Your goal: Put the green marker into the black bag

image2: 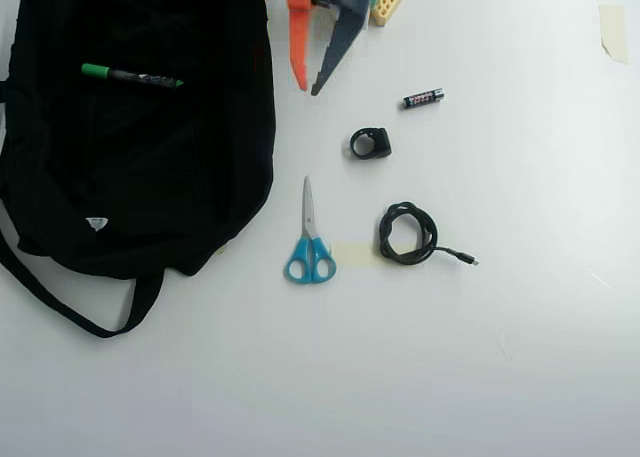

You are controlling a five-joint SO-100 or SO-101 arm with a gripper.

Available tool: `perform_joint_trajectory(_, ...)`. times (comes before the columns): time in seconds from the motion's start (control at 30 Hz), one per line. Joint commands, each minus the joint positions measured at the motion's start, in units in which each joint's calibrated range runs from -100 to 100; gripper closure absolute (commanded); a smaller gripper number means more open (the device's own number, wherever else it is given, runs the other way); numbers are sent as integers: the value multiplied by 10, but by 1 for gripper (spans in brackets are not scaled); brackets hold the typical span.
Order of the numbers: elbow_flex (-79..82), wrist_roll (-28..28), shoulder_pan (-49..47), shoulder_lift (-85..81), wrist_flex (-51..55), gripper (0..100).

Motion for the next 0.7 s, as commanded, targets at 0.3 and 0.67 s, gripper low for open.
perform_joint_trajectory(0.3, 272, 20, -142, -250, 17, 98)
perform_joint_trajectory(0.67, 433, 22, -145, -406, 17, 98)
